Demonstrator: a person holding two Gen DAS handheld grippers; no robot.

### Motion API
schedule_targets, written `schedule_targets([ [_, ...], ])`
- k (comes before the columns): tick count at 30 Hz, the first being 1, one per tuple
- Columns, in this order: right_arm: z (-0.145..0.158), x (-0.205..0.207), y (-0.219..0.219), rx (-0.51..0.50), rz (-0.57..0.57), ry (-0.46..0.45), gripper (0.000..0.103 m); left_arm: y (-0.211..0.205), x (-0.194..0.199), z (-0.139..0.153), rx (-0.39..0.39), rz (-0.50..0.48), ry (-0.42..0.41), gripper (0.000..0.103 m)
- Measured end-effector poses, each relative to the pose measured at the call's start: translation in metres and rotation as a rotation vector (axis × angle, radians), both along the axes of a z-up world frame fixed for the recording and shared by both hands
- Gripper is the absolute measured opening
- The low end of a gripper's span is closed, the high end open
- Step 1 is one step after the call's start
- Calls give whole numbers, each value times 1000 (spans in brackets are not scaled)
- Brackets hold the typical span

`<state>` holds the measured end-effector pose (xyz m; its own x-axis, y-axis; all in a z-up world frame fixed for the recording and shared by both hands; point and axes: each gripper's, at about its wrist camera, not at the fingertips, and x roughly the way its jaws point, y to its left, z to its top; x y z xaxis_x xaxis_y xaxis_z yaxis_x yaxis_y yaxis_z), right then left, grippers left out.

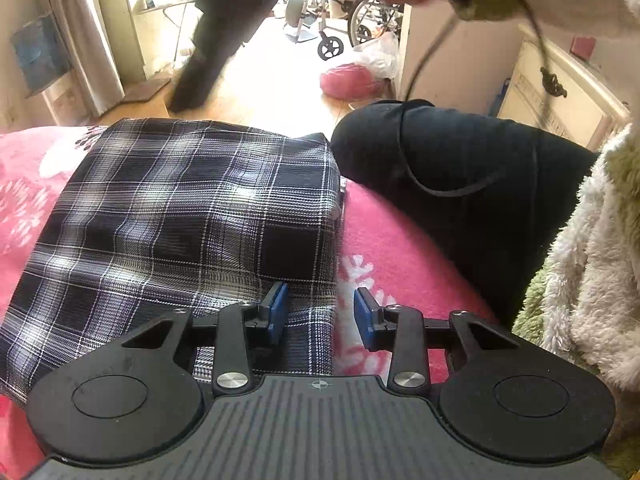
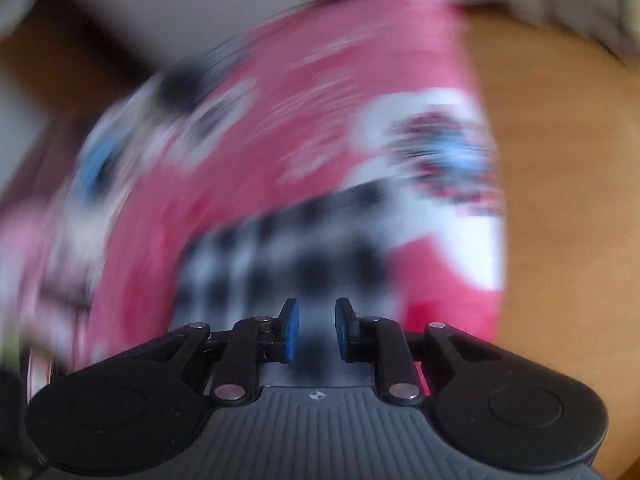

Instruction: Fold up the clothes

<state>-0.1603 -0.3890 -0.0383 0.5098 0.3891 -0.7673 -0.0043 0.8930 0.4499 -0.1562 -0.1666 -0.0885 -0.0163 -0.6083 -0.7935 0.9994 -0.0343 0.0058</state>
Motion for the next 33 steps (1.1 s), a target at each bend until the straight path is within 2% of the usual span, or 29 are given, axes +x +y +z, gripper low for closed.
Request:
schedule_targets([
  [1, -3, -3, 20, -21, 82, -1, 21, 0, -1, 0, 2, 0, -3, 36],
  [3, -20, -5, 49, -63, 155, 40, 21, 0, -2, 1, 5, 1, -12, 36],
  [4, -35, -5, 61, -98, 164, 79, 21, 0, -3, 1, 10, 3, -14, 36],
  [6, -49, -10, 78, -190, 172, 52, 20, 5, -3, 3, 8, 16, -16, 36],
  [9, -37, -13, 80, -203, 152, 39, 20, 17, 8, 14, -4, 63, 21, 36],
  [12, -17, -21, 79, -204, 122, -11, 22, 42, 39, 30, -32, 204, 131, 37],
  [14, -10, -26, 83, -188, 150, -67, 22, 65, 63, 39, -54, 322, 223, 37],
  [16, -15, -33, 94, -173, 202, -66, 22, 90, 86, 45, -79, 461, 287, 37],
  [18, -42, -28, 104, -237, 236, 12, 21, 117, 108, 48, -95, 614, 331, 37],
  [19, -53, -30, 108, -278, 252, 17, 21, 132, 116, 48, -104, 692, 355, 37],
  [23, -32, -31, 123, -347, 290, -26, 22, 169, 126, 49, -126, 846, 386, 37],
  [26, -6, -30, 140, -316, 346, -147, 22, 165, 118, 44, -74, 844, 353, 37],
  [28, 4, -30, 160, -317, 430, -239, 24, 161, 113, 38, -51, 820, 357, 37],
  [32, -4, -32, 199, -342, 623, -314, 36, 153, 102, 31, -28, 758, 353, 37],
  [33, -8, -34, 206, -354, 667, -328, 36, 152, 100, 30, -24, 742, 351, 37],
])
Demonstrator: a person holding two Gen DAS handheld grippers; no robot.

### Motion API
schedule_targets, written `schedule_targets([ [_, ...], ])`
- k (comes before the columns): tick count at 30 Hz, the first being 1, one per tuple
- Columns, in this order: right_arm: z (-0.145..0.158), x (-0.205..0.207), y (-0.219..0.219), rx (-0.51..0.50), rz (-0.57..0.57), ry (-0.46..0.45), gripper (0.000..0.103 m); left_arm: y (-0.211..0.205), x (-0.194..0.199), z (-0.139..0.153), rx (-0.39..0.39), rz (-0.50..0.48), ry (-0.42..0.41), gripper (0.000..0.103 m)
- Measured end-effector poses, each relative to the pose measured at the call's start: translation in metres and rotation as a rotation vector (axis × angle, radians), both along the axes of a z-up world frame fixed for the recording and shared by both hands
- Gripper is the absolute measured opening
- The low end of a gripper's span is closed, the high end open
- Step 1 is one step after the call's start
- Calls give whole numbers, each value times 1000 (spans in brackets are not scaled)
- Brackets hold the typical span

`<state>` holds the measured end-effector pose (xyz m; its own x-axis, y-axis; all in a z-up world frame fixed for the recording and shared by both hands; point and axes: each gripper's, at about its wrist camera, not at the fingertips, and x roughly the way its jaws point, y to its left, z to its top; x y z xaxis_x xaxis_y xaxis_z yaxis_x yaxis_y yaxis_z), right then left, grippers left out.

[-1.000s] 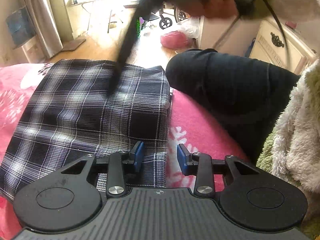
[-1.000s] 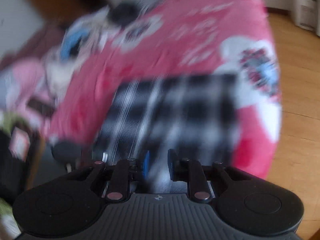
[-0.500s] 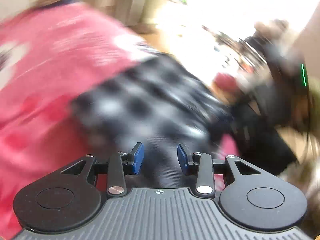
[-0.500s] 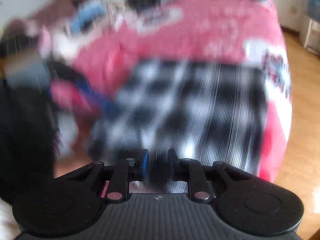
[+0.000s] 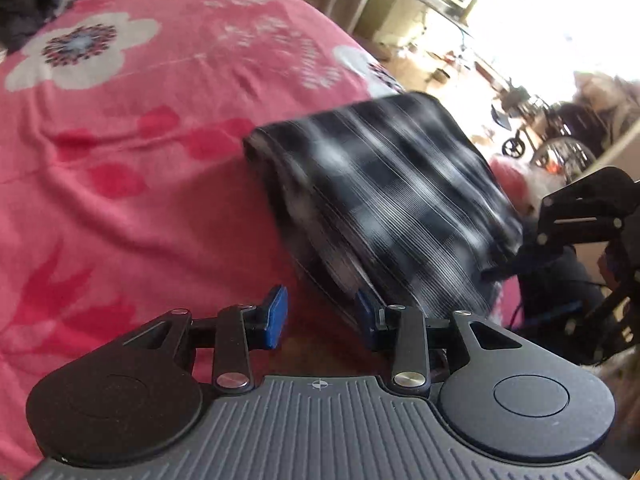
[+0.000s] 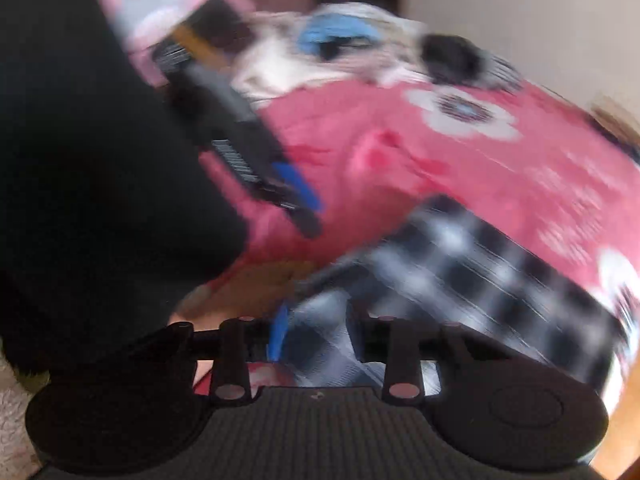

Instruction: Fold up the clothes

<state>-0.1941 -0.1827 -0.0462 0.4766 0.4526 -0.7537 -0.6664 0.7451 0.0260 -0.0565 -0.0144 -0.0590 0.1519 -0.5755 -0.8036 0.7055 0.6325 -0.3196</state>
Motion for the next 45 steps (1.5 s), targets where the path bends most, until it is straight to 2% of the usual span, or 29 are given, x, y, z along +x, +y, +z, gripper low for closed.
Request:
schedule_targets([
  [2, -6, -4, 14, -47, 83, -21, 36, -2, -2, -2, 2, -21, 7, 37],
  [6, -21, -22, 42, -202, 238, -116, 37, -6, 0, -7, -2, -43, 35, 37],
  [13, -52, -31, 61, -353, 321, -194, 36, -8, 0, -15, -24, -55, 70, 37],
  [14, -56, -31, 62, -369, 319, -203, 34, -7, 0, -17, -27, -52, 76, 37],
  [18, -56, -23, 55, -332, 262, -179, 15, -3, 2, -22, -40, -49, 90, 37],
  [22, -46, -23, 44, -264, 189, -144, 13, -7, 2, -27, -64, -85, 81, 37],
  [29, -30, -18, 31, -150, 97, -105, 12, -24, -1, -36, -62, -152, 59, 37],
  [36, -29, -26, 29, -144, 105, -114, 12, -44, -3, -46, -60, -209, 21, 37],
  [42, -24, -31, 28, -130, 110, -134, 11, -39, -17, -39, -19, -248, -63, 37],
  [45, -21, -32, 24, -99, 106, -129, 8, -38, -13, -41, -33, -224, -50, 37],
])
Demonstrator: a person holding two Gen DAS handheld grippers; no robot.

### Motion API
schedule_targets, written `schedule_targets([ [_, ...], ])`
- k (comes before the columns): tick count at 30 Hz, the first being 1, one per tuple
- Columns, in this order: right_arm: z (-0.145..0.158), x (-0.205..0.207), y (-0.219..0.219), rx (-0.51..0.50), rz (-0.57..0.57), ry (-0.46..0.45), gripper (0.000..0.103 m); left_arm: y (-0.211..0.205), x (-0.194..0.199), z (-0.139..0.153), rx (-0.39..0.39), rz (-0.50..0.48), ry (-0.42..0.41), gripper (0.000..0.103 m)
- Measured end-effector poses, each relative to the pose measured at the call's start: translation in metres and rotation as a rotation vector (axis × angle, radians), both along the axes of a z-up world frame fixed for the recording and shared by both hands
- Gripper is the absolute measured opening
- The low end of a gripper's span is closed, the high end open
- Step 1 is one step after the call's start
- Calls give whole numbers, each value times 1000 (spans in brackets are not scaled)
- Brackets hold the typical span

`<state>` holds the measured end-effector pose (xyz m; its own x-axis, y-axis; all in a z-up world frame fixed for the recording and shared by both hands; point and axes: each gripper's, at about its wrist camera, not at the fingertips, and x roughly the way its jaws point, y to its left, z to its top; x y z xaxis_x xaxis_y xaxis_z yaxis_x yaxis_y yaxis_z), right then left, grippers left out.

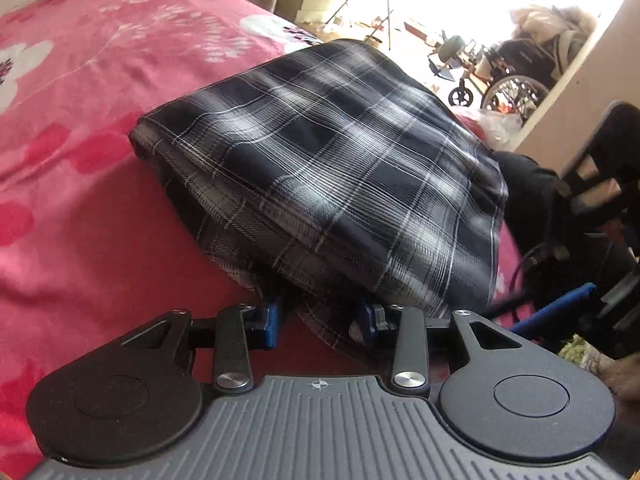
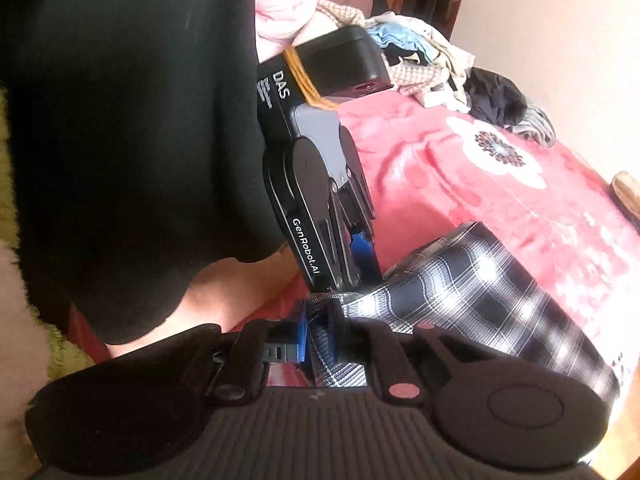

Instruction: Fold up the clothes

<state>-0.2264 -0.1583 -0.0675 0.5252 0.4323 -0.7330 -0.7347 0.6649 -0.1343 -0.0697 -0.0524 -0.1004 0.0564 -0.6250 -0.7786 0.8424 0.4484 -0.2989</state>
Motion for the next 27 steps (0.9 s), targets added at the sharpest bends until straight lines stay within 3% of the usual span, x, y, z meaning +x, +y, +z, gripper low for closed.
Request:
schedule_targets([
  [3, -2, 0, 3, 12, 11, 8, 8, -7, 6, -1, -43, 38, 29, 37],
  [8, 0, 2, 1, 17, 3, 29, 8, 3, 8, -2, -52, 61, 60, 37],
  [16, 24, 49, -44, 191, -282, 147, 13, 30, 9, 6, -48, 139, 92, 38],
  [20, 18, 67, -24, 123, -329, 143, 44, 41, 10, 6, -58, 172, 108, 38],
  [25, 2, 76, 2, 17, -345, 139, 44, 50, 13, 5, -79, 195, 123, 38],
  [27, -7, 79, 4, -14, -366, 150, 38, 53, 16, 4, -94, 214, 140, 38],
])
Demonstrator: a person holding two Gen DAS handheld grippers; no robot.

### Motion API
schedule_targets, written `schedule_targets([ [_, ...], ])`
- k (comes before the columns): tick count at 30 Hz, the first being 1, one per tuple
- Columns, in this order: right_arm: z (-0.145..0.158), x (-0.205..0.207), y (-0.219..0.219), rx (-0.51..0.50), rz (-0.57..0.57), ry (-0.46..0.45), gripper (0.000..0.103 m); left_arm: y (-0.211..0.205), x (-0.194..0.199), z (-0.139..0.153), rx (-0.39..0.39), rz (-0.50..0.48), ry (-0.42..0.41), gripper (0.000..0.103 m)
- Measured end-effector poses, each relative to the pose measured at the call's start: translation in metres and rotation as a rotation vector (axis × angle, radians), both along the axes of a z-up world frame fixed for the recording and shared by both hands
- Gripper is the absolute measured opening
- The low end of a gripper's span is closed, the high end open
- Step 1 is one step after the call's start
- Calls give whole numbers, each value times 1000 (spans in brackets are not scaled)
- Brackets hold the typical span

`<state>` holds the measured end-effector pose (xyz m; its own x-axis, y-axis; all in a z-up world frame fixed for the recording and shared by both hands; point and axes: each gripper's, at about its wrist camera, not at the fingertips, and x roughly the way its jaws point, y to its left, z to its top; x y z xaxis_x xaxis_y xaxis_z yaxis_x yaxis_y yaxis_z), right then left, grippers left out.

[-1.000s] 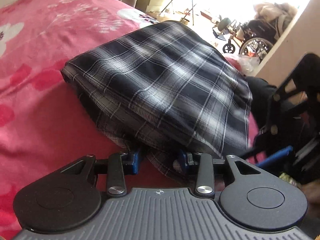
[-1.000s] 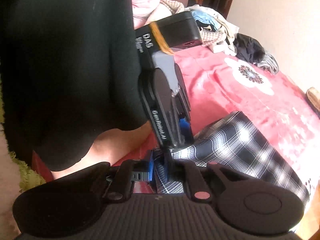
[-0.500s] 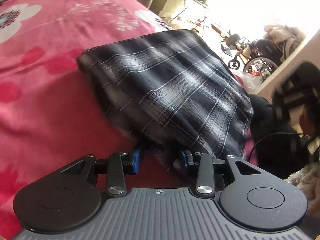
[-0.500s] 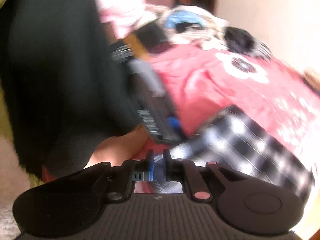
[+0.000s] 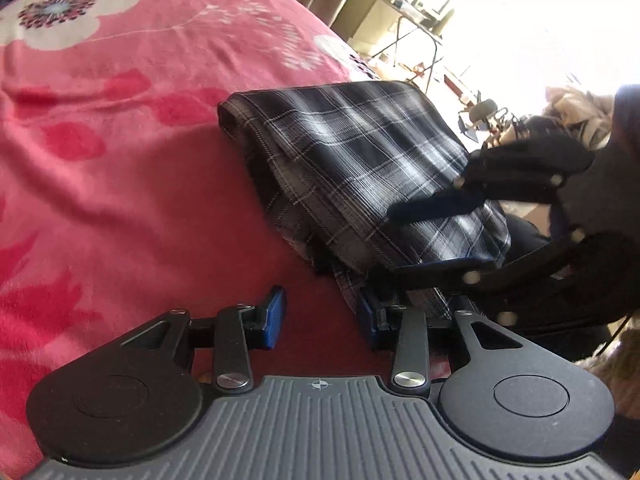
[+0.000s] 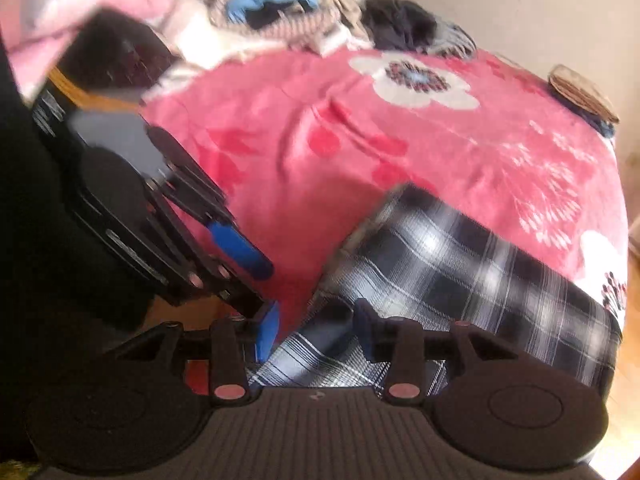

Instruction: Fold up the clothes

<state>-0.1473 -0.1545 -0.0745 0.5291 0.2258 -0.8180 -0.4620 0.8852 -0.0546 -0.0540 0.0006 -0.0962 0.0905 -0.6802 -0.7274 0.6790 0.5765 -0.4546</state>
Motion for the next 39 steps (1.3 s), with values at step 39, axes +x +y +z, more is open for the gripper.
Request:
schedule_targets([
  [39, 9, -5, -67, 349, -292, 37, 5, 3, 32, 5, -233, 173, 122, 22],
])
